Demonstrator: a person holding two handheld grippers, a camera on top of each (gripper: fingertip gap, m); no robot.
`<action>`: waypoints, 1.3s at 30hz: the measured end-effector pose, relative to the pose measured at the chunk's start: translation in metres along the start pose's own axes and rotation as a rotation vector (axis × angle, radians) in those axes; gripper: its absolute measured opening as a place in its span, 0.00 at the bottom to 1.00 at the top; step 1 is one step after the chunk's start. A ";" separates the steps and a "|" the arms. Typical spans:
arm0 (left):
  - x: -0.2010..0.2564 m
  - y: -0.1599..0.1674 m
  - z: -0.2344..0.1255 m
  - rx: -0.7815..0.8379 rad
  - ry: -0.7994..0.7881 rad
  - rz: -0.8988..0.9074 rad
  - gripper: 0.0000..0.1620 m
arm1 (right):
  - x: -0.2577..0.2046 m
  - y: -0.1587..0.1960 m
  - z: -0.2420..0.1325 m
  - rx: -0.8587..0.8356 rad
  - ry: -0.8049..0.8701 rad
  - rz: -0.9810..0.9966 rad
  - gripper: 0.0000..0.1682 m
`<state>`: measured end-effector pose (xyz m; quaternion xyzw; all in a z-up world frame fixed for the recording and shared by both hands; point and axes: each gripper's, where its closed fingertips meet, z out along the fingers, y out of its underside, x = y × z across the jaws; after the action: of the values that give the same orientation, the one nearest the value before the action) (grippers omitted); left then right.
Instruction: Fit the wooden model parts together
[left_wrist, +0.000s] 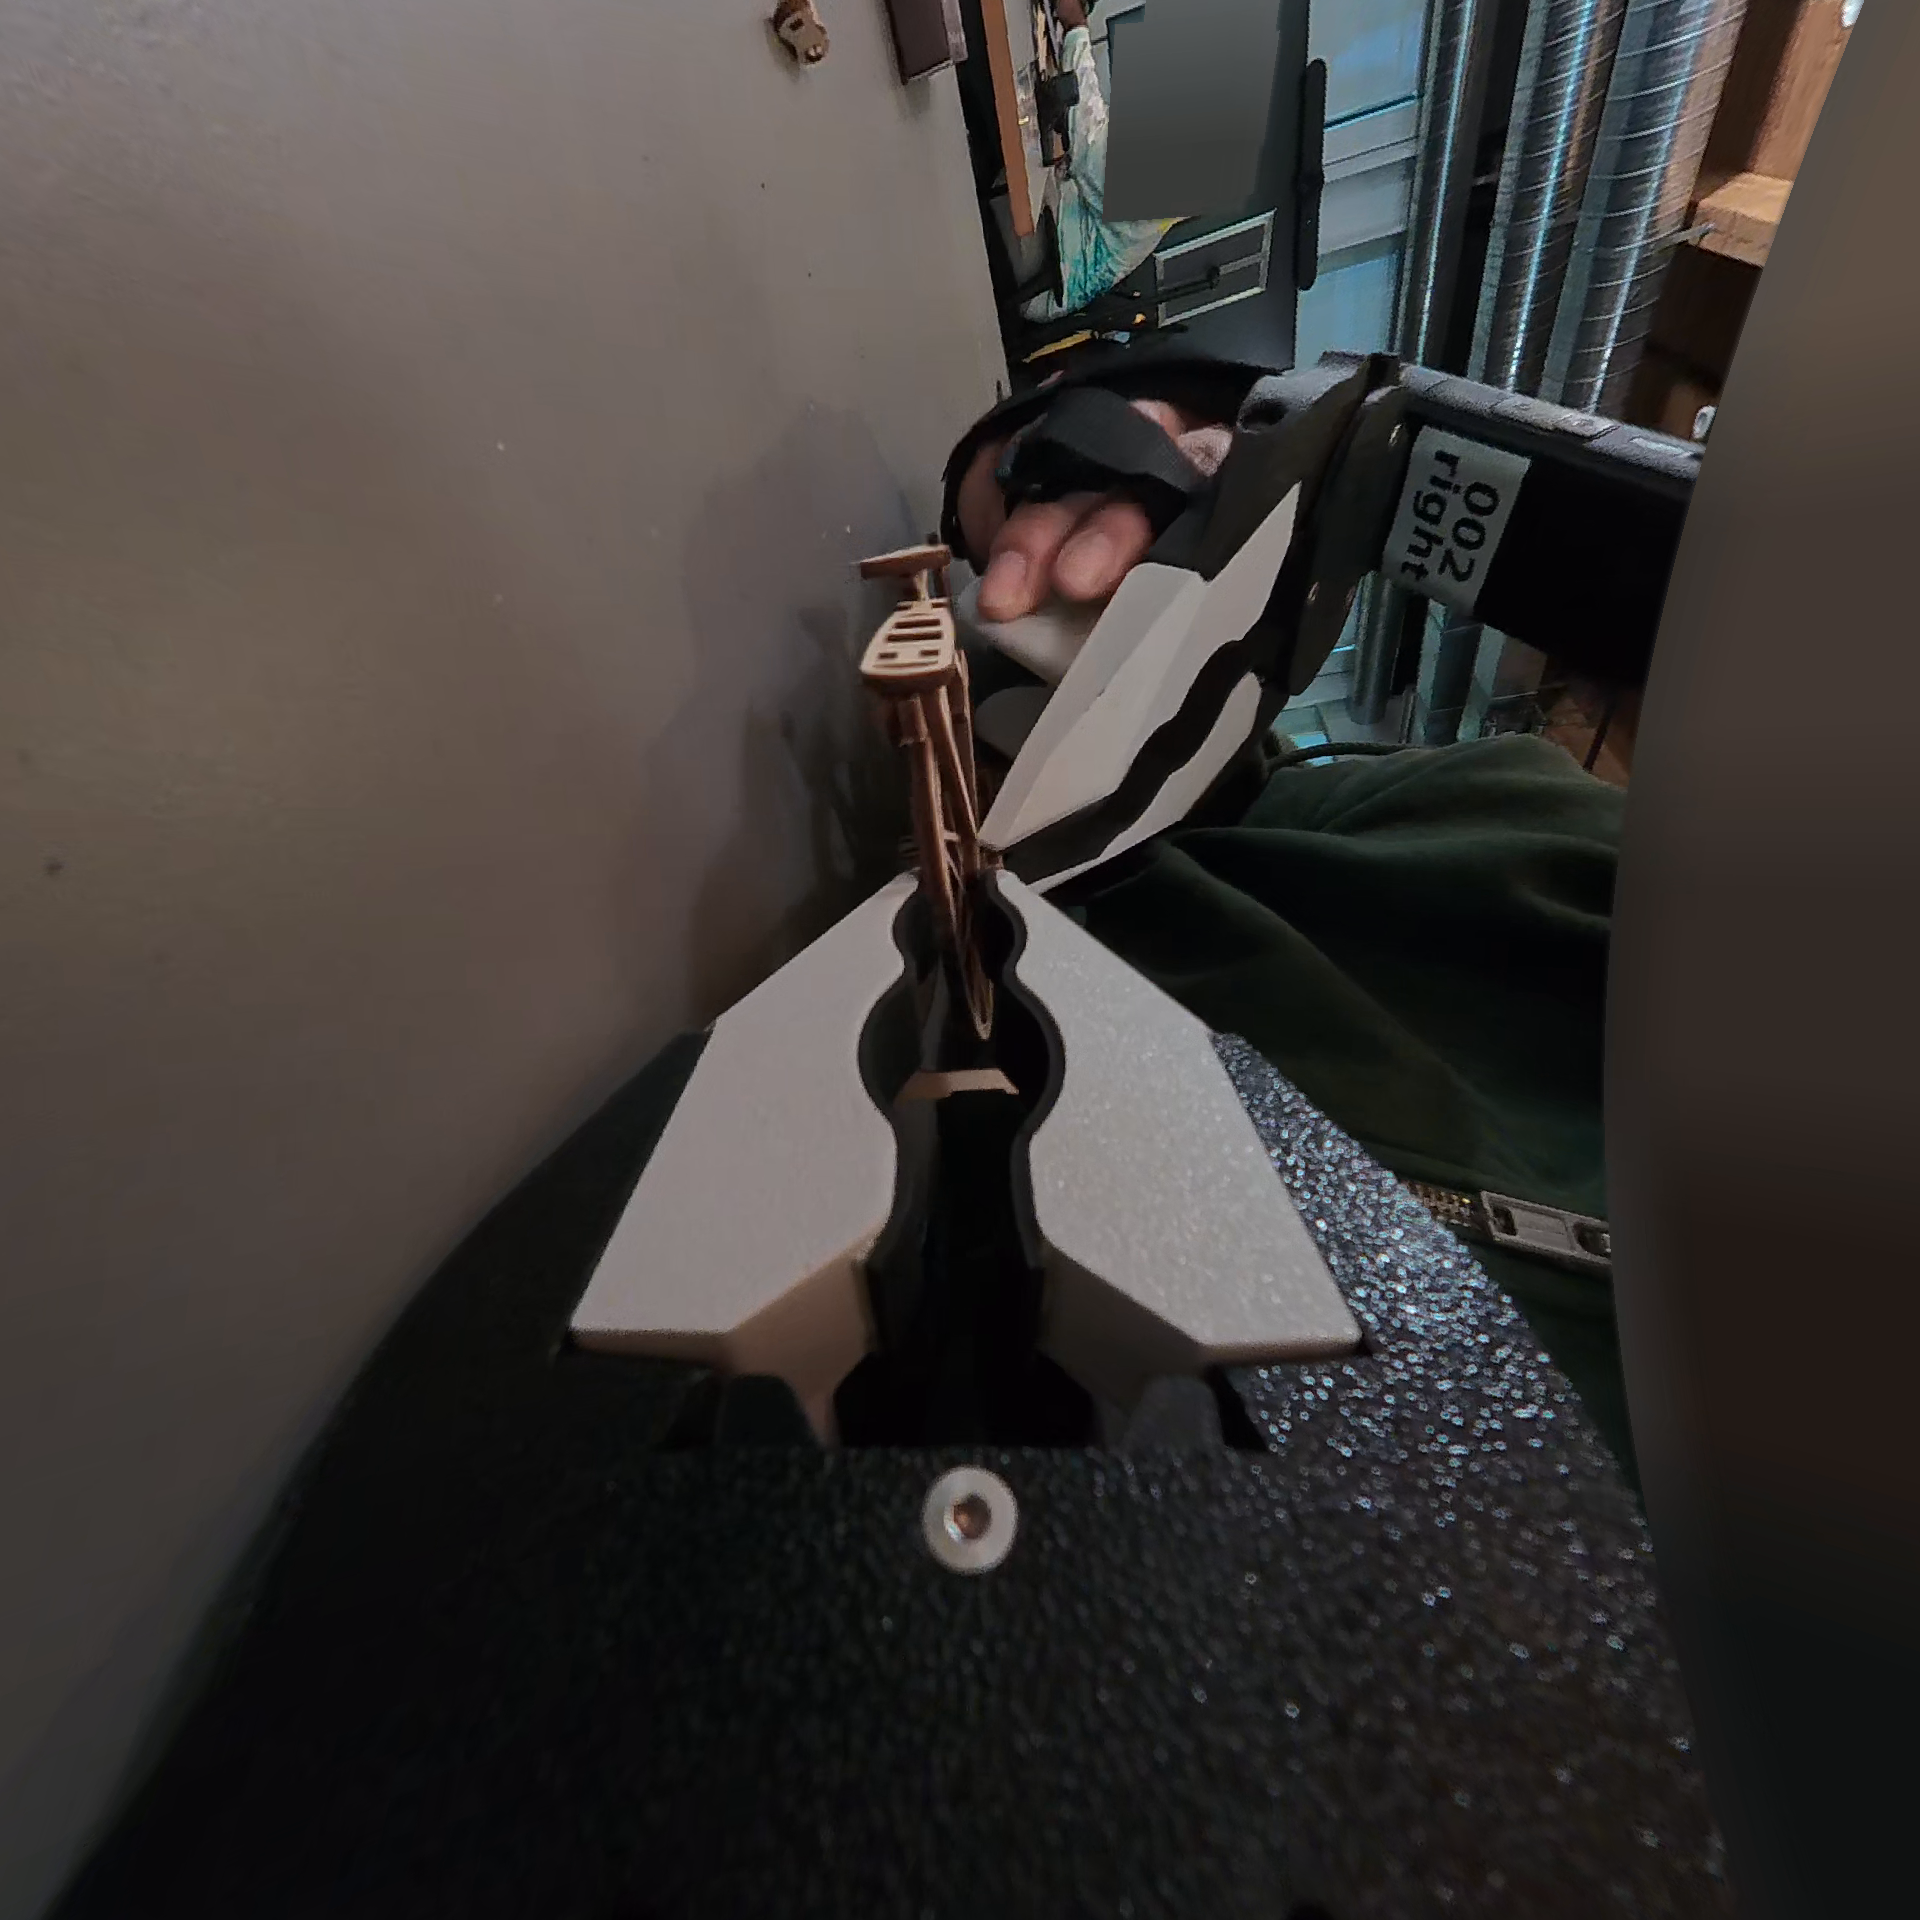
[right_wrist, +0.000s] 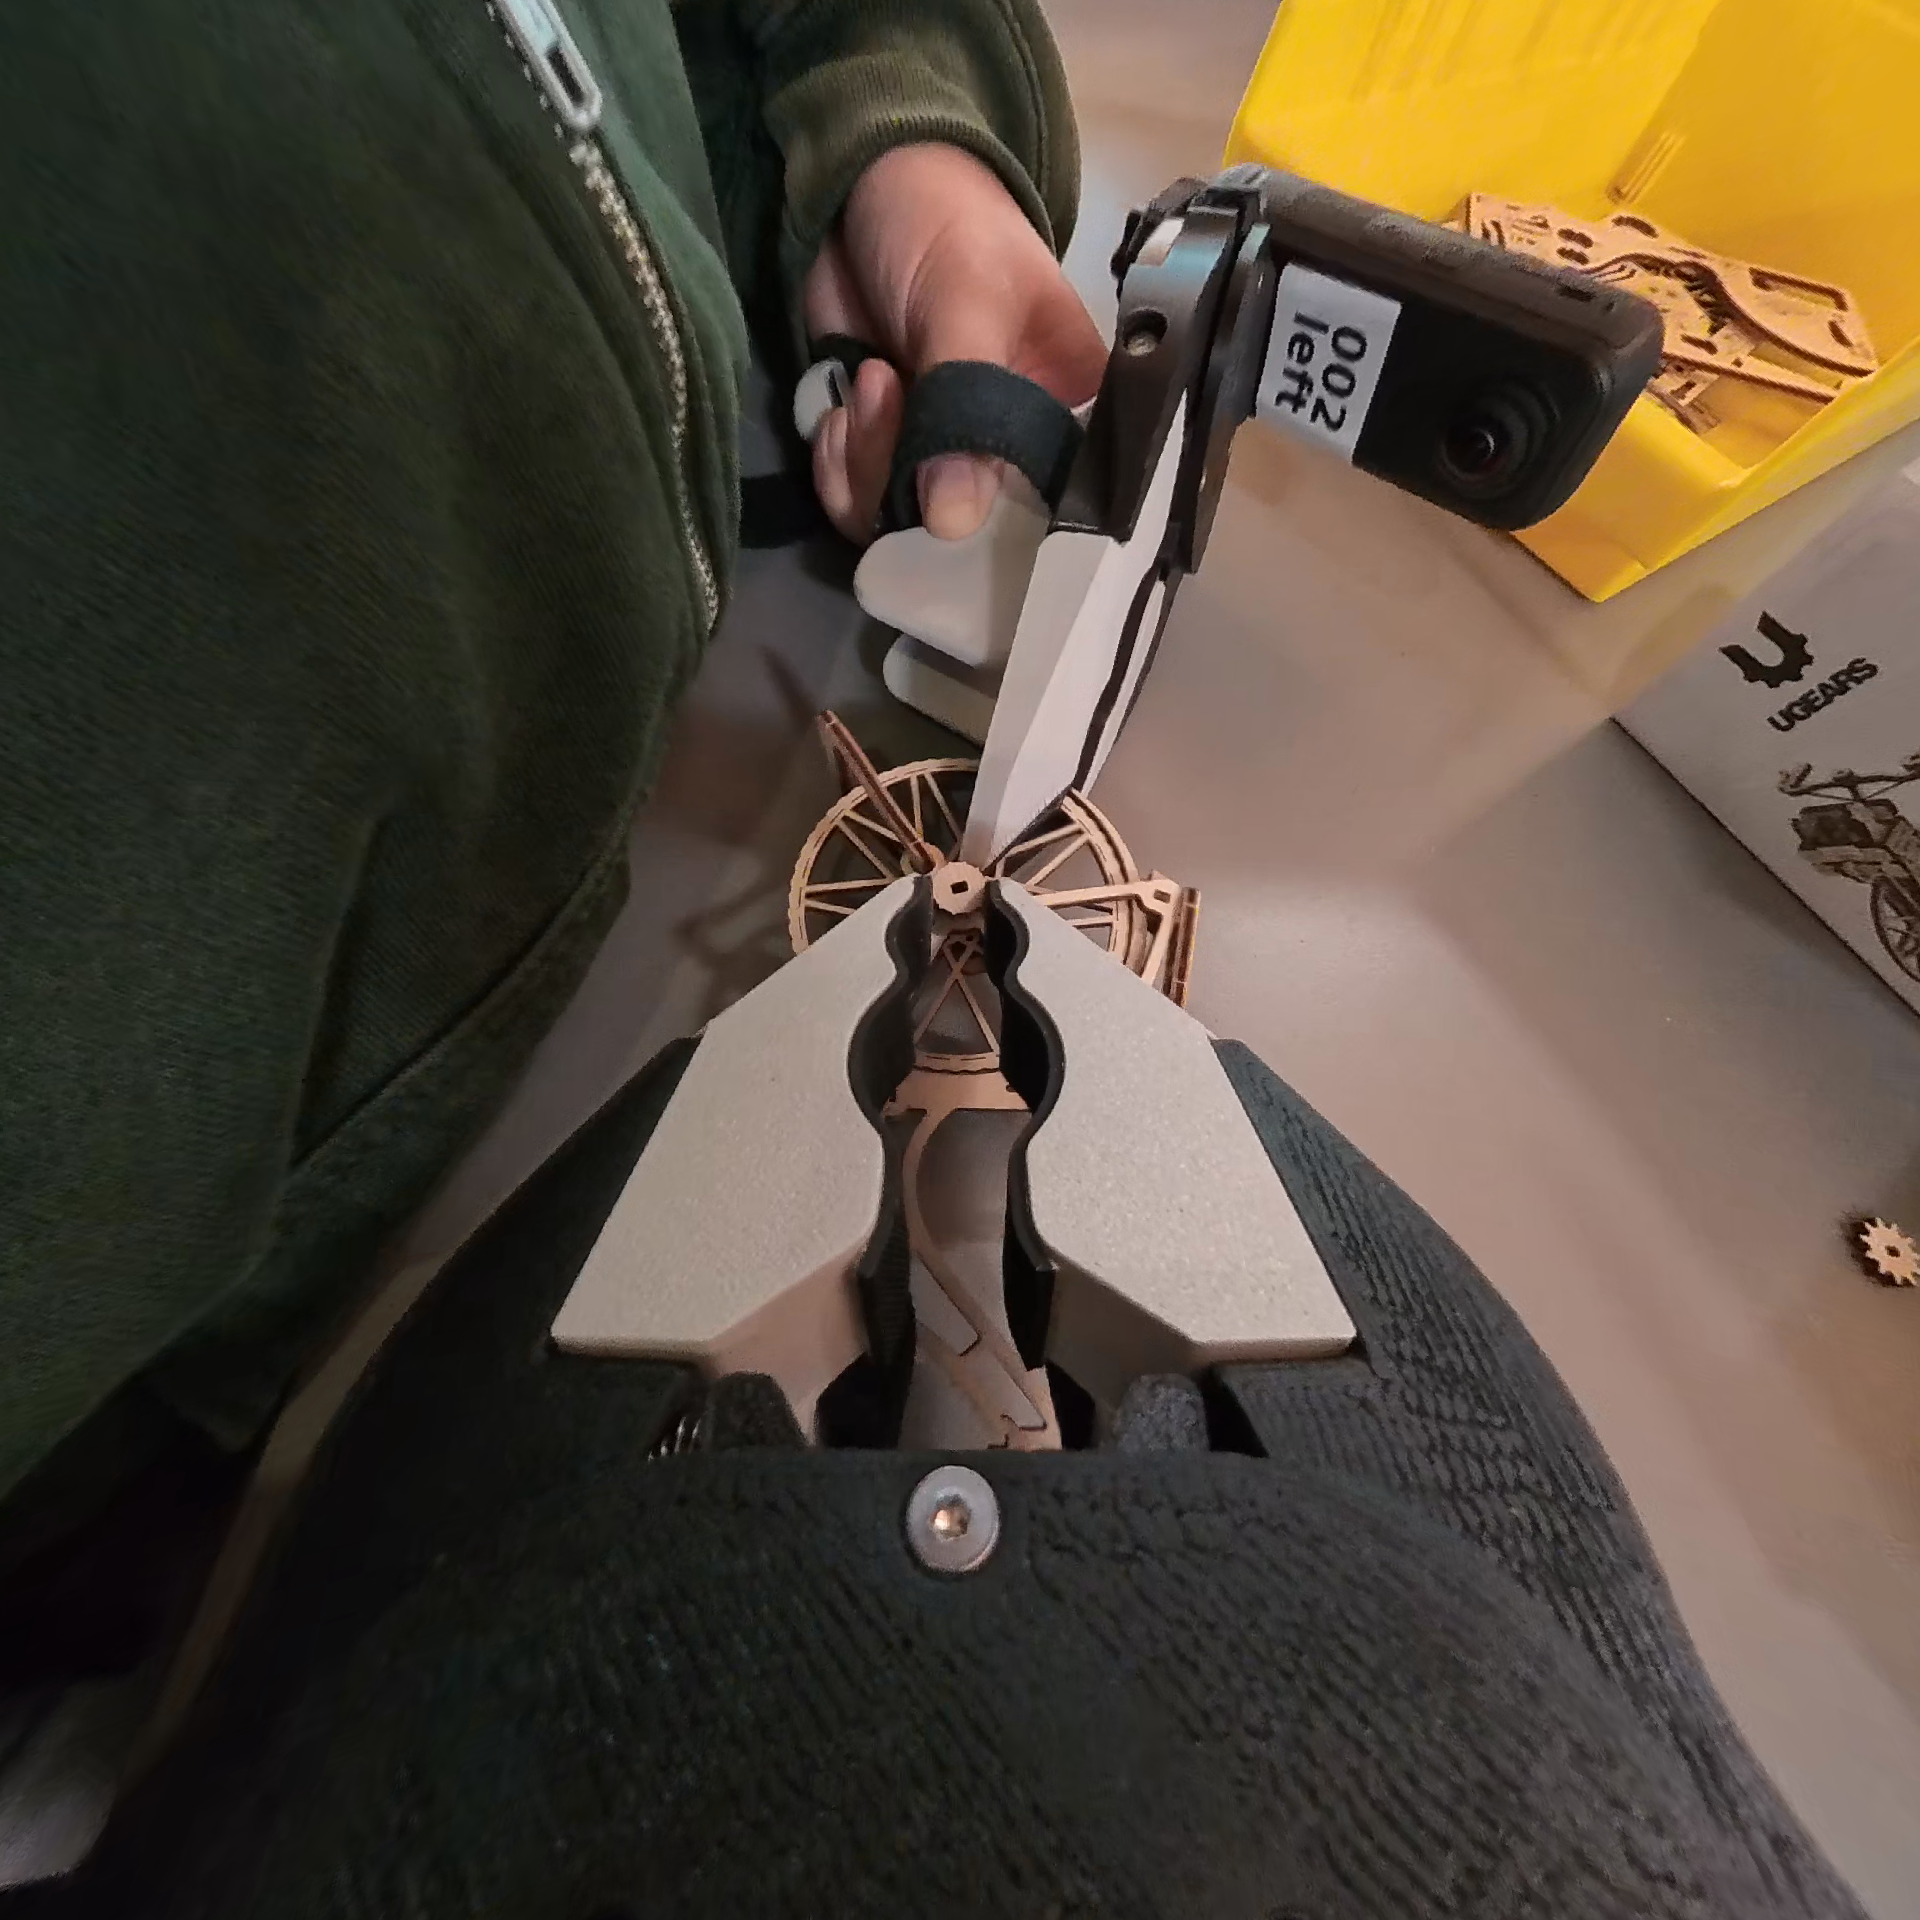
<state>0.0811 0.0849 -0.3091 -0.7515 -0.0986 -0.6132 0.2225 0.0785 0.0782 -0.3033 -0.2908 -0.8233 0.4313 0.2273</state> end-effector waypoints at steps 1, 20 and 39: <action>0.001 -0.001 0.000 0.007 0.009 -0.004 0.04 | 0.001 -0.001 -0.001 0.004 0.005 0.011 0.05; 0.013 -0.015 -0.008 0.119 0.057 0.065 0.03 | 0.051 0.004 -0.036 0.120 0.133 0.822 0.42; 0.019 -0.011 -0.006 0.096 0.095 0.081 0.04 | 0.011 -0.012 -0.006 0.107 -0.451 1.118 0.09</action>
<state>0.0756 0.0900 -0.2876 -0.7133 -0.0866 -0.6333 0.2875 0.0703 0.0836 -0.2888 -0.5689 -0.5509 0.5771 -0.1998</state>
